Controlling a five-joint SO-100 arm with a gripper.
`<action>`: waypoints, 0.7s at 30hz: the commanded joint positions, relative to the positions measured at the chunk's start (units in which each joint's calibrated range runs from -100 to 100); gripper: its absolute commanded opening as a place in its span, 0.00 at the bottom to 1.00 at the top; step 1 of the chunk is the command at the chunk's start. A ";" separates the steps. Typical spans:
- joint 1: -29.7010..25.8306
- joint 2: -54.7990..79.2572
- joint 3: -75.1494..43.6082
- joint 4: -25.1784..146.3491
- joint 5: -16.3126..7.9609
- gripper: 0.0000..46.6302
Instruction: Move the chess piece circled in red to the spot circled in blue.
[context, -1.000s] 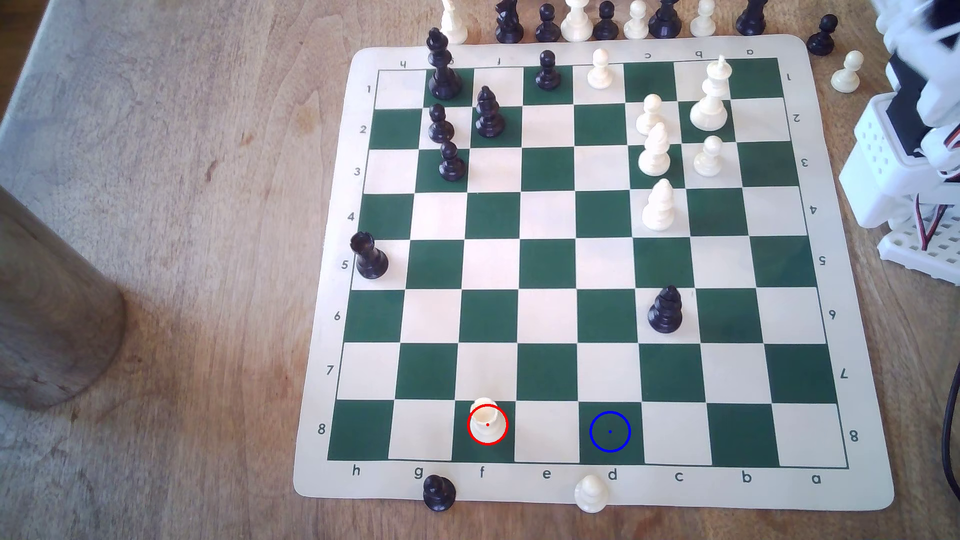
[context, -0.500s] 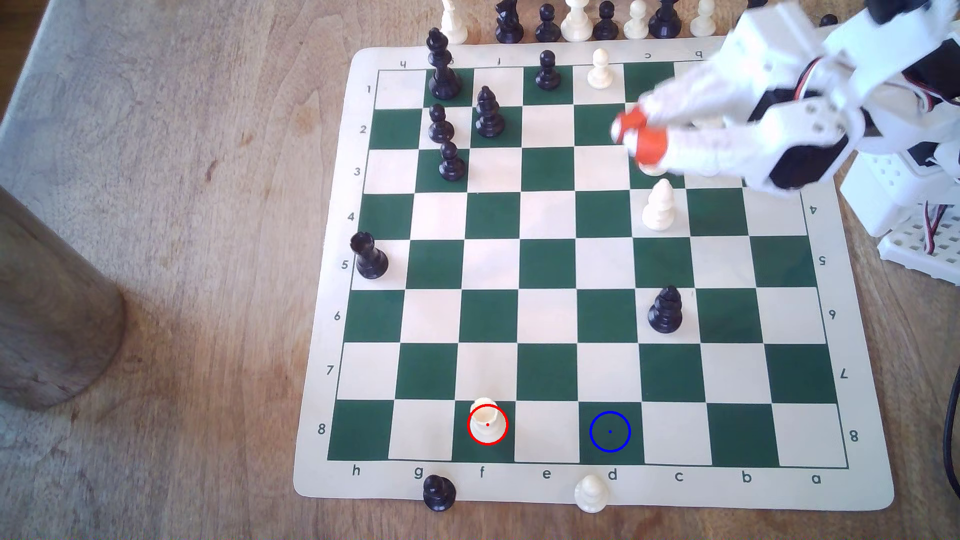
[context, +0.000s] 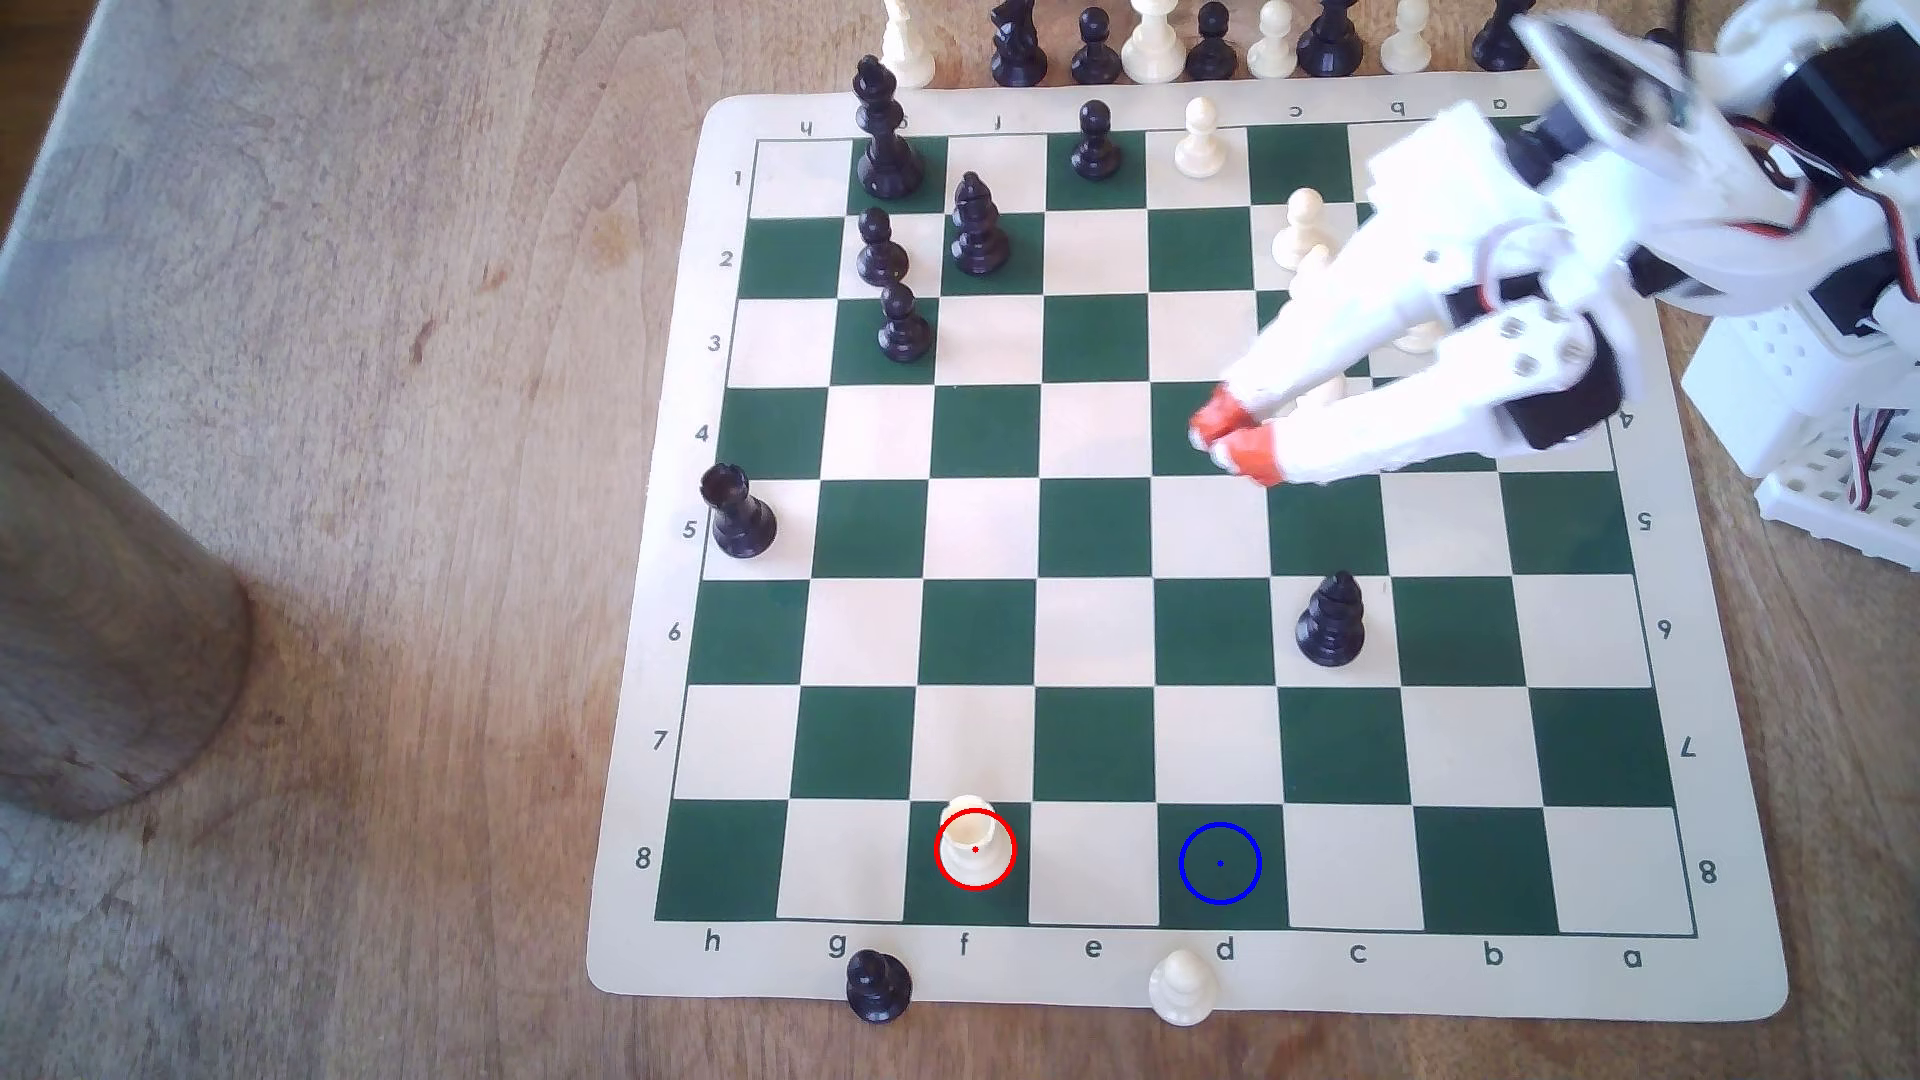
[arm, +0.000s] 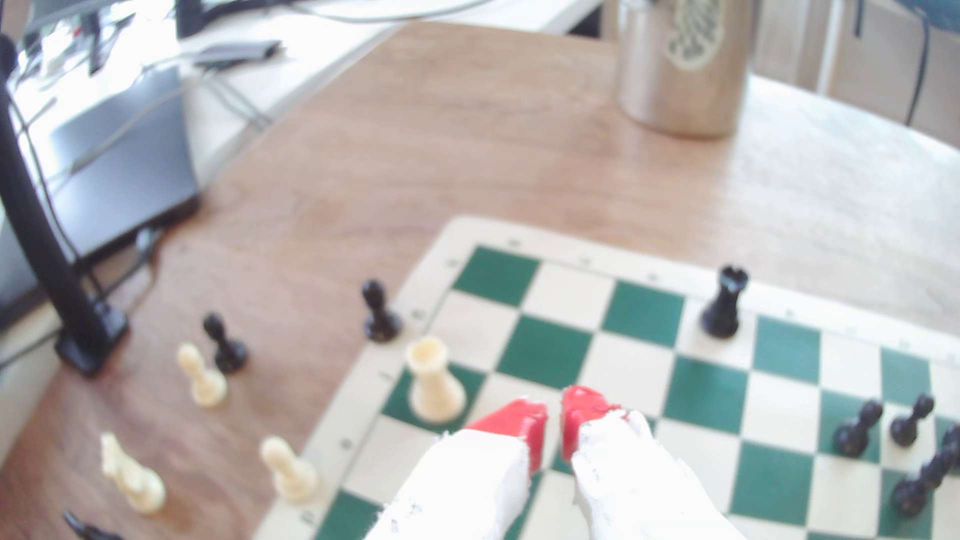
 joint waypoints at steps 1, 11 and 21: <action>-1.49 13.16 -15.22 -0.09 -4.15 0.04; -3.36 34.22 -32.71 5.07 -8.99 0.18; -2.03 58.58 -62.00 18.34 -14.85 0.27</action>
